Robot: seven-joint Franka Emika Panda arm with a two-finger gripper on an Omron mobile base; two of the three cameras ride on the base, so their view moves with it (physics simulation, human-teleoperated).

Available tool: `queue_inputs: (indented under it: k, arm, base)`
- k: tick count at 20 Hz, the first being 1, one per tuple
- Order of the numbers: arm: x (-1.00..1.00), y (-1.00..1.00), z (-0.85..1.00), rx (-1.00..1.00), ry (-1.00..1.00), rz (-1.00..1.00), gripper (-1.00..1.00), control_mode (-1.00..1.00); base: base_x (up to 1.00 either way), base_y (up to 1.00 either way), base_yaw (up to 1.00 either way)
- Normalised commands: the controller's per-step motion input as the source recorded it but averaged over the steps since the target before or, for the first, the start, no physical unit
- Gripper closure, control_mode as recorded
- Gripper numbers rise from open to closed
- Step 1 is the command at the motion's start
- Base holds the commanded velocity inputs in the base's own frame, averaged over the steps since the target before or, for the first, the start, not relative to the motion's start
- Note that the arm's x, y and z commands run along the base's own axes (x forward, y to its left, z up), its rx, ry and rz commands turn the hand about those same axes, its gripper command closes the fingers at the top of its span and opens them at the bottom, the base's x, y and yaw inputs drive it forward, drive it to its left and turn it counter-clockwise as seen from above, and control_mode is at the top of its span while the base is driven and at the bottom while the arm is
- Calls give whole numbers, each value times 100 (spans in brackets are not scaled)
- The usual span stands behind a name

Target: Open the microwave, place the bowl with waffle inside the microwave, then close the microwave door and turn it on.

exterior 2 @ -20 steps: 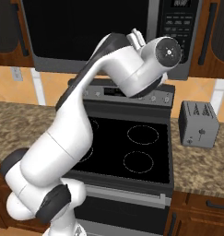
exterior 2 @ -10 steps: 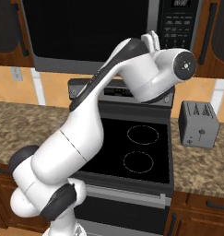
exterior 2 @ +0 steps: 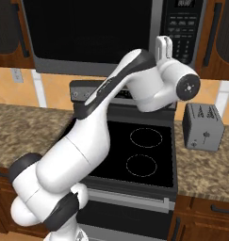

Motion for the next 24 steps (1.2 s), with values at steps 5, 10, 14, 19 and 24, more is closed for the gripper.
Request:
queue_inputs:
  k: [5,10,14,19,24]
  arm:
    - [18,-6,-1,3,-2,-9,100,-100]
    - [22,-20,-1,5,-2,-8,100,-100]
    - [23,-16,-10,4,-1,-7,100,-100]
    - [32,-7,-16,6,-3,-6,100,-100]
    - [46,-15,-7,8,-1,-6,100,-100]
  base:
    - [0,0,0]
    - [0,0,0]
    - [0,0,0]
    - [0,0,0]
    - [0,0,0]
